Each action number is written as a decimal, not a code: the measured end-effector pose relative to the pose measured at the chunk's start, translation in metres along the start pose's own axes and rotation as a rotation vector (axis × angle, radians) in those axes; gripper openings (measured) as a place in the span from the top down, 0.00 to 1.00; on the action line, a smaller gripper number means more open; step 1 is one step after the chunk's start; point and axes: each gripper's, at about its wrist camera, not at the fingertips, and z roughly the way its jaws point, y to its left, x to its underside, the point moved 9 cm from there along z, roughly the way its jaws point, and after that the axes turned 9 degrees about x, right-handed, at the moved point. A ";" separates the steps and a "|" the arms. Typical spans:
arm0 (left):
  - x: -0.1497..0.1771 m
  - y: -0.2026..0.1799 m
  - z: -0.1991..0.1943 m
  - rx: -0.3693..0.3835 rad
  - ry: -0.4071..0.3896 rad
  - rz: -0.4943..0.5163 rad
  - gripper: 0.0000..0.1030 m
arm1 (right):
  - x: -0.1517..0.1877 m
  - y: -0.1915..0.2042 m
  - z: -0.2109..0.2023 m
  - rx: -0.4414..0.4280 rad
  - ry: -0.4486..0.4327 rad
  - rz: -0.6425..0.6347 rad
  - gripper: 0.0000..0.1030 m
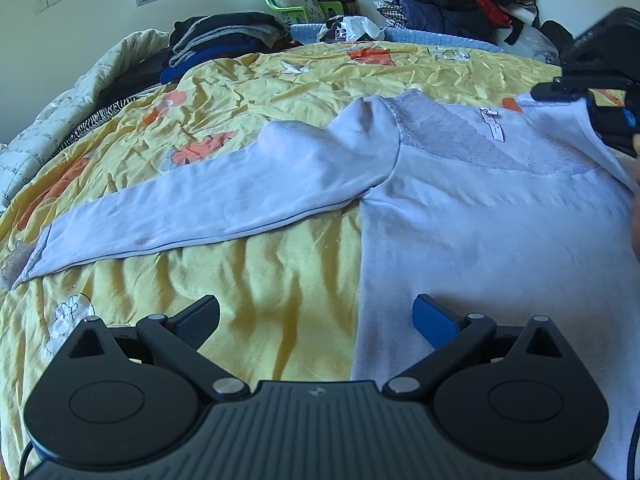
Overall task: Fold small clothes
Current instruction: 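Carry the cuff with the right gripper across the sweater body and release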
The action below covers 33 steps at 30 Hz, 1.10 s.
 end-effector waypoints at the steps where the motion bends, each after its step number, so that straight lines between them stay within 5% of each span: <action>1: 0.000 0.001 0.000 0.000 0.000 -0.002 0.00 | 0.001 0.004 0.002 0.001 0.000 -0.007 0.89; 29: 0.005 0.032 -0.002 -0.013 0.008 -0.063 0.00 | 0.064 0.099 0.054 -0.025 0.068 -0.299 0.88; 33: 0.006 0.033 -0.003 -0.018 0.008 -0.064 0.00 | 0.071 0.108 0.063 -0.036 0.094 -0.330 0.82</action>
